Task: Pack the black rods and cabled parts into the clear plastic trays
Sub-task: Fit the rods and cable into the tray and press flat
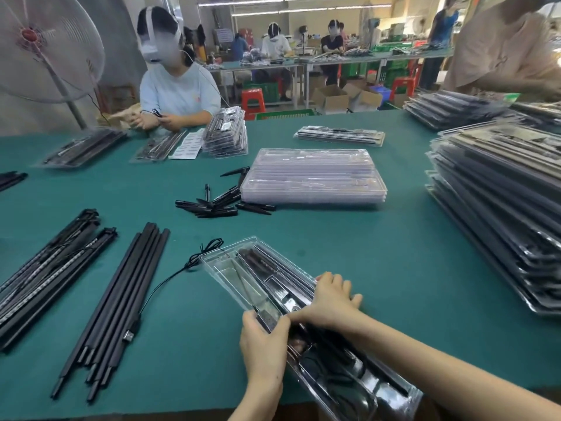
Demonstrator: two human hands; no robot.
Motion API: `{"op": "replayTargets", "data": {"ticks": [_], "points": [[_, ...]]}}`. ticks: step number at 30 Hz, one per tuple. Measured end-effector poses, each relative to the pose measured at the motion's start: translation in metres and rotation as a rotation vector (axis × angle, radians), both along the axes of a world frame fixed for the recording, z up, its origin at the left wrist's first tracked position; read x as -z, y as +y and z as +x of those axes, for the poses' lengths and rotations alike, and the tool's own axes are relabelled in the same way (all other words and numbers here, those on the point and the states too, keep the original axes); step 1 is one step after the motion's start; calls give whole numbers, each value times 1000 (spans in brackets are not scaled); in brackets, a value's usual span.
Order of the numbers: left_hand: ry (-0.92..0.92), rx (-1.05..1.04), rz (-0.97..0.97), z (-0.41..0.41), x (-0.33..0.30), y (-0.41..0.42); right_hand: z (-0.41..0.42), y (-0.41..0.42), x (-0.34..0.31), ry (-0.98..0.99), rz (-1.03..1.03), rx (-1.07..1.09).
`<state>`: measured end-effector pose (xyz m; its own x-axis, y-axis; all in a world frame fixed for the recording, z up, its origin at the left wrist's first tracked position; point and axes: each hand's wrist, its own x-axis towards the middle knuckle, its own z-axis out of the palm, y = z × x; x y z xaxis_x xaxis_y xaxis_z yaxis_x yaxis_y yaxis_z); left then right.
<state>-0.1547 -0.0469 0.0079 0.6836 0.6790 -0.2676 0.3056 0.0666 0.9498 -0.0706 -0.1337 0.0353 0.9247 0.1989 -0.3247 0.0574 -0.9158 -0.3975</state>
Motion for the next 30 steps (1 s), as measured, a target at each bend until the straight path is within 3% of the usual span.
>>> {"op": "replayTargets", "data": {"ticks": [5, 10, 16, 21, 25, 30], "points": [[38, 194, -47, -13, -5, 21, -12, -21, 5, 116, 121, 11], [181, 378, -27, -8, -16, 46, -17, -43, 3, 95, 80, -6], [239, 402, 301, 16, -17, 65, -14, -44, 2, 41, 79, -21], [316, 333, 502, 35, -21, 87, 11, -35, -20, 77, 108, -180], [294, 314, 375, 74, -33, 107, 51, 1, -45, -15, 221, -231], [167, 272, 183, 100, -20, 113, 95, 63, -41, -138, 159, -384]]}}
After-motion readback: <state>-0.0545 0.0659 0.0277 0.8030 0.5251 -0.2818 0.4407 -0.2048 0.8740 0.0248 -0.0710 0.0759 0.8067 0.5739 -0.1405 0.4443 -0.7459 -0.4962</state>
